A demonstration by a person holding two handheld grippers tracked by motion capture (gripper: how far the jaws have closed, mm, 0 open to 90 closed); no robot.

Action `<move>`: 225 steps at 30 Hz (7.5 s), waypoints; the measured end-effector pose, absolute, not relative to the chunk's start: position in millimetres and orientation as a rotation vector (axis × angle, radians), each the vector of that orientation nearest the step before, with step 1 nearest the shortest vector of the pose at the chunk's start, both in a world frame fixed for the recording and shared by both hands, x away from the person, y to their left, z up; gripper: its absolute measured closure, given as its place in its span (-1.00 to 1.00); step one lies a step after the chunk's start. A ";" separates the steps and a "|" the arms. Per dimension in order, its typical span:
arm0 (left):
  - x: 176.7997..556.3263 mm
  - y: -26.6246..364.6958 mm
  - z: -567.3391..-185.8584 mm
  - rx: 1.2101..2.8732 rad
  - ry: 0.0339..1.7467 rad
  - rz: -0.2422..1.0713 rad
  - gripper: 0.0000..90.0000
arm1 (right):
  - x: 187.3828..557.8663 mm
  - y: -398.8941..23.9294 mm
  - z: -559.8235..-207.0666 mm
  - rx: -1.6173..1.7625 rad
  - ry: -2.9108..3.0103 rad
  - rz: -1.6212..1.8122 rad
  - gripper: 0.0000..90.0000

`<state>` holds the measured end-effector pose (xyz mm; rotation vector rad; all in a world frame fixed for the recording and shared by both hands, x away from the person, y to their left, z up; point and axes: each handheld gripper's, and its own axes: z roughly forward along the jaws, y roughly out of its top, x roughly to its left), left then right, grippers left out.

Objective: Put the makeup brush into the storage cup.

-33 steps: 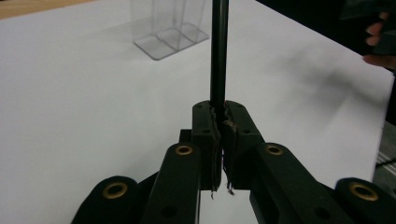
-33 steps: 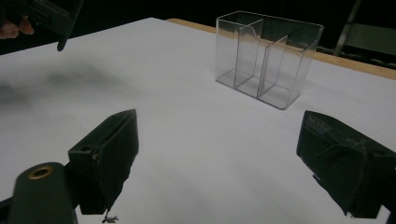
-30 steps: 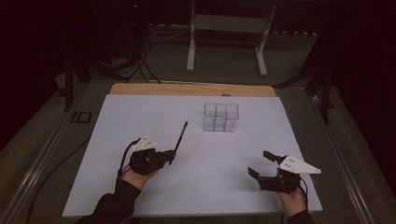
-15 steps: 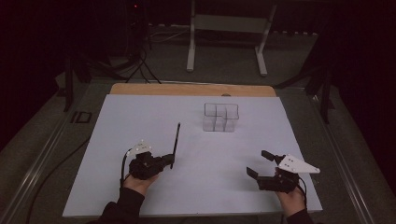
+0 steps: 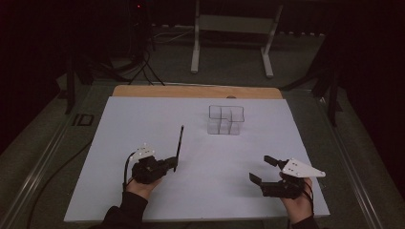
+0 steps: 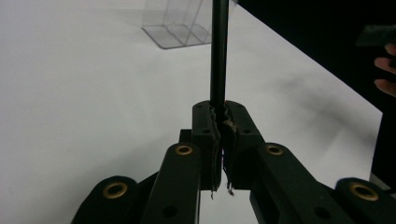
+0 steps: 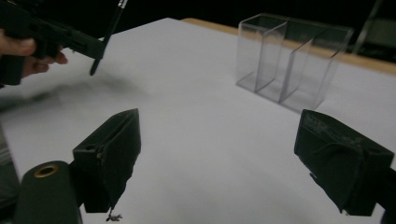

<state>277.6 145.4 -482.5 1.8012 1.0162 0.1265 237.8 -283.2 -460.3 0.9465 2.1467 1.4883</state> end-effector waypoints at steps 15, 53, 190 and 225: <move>277.0 143.9 -482.1 1.812 1.008 0.132 0.89 | 225.0 -259.4 -421.4 0.910 2.135 1.396 -0.75; 275.5 140.2 -482.1 1.824 0.981 0.132 0.89 | 291.2 -169.3 -338.6 0.823 2.143 1.543 -0.77; 273.4 130.0 -482.0 1.842 0.920 0.120 -0.96 | 328.2 -141.4 -329.9 0.921 2.176 1.462 0.87; 273.5 130.9 -482.8 1.839 0.907 0.126 -0.96 | 379.5 -172.1 -289.6 0.902 1.973 1.451 0.87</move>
